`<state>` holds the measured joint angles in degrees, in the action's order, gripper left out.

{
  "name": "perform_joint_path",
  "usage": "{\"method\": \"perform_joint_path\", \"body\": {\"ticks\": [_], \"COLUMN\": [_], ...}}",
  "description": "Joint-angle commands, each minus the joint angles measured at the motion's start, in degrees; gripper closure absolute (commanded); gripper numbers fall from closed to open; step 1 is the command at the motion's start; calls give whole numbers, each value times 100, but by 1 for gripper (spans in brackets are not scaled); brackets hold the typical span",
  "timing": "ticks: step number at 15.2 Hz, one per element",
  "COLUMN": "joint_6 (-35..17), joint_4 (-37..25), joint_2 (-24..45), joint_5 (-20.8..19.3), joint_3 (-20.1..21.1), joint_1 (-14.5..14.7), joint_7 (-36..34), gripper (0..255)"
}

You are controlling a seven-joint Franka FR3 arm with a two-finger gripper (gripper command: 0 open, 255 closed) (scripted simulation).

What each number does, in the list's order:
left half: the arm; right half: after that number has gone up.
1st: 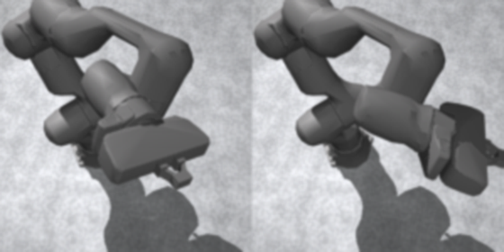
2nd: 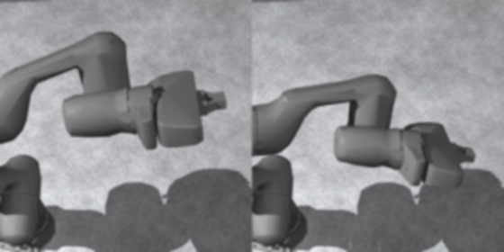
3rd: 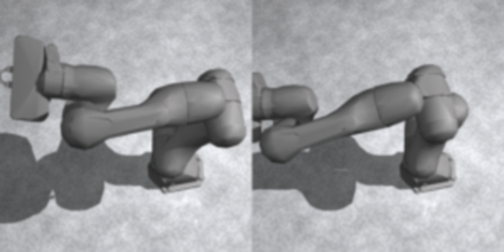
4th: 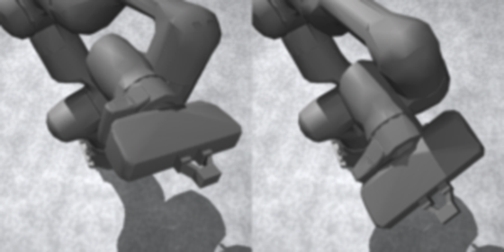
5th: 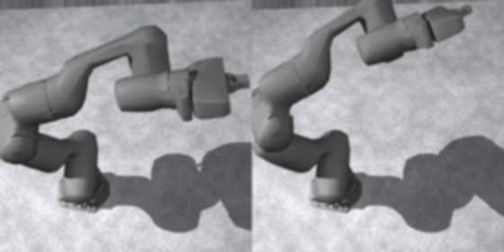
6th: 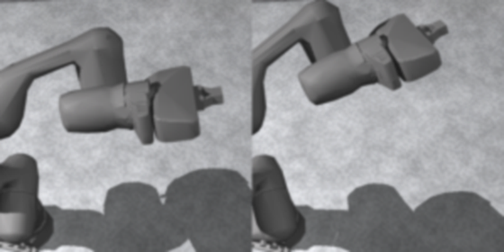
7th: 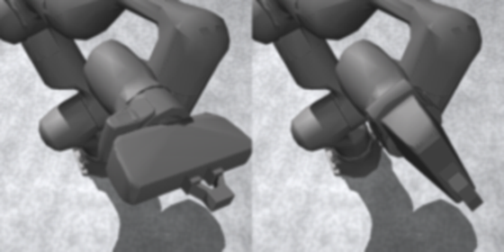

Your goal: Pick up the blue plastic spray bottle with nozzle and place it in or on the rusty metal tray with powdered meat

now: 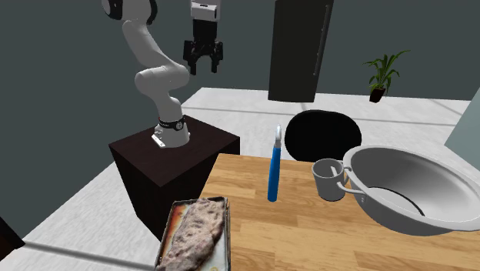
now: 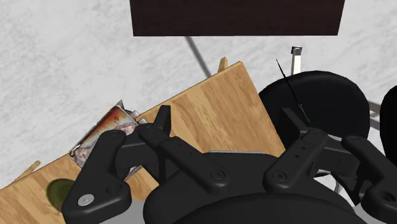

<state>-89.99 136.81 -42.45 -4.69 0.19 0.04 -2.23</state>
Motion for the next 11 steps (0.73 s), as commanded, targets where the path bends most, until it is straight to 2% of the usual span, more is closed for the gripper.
{"method": "perform_joint_path", "body": {"ticks": [1, 6, 11], "joint_6": [0, -1266, -2524], "joint_4": [0, 530, 730], "joint_2": [0, 333, 1027], "joint_5": [0, 165, 113], "joint_3": [0, 550, 1129], "joint_1": [0, -168, -435], "joint_7": [0, -1298, -2648], "gripper": [0, 0, 0]}}
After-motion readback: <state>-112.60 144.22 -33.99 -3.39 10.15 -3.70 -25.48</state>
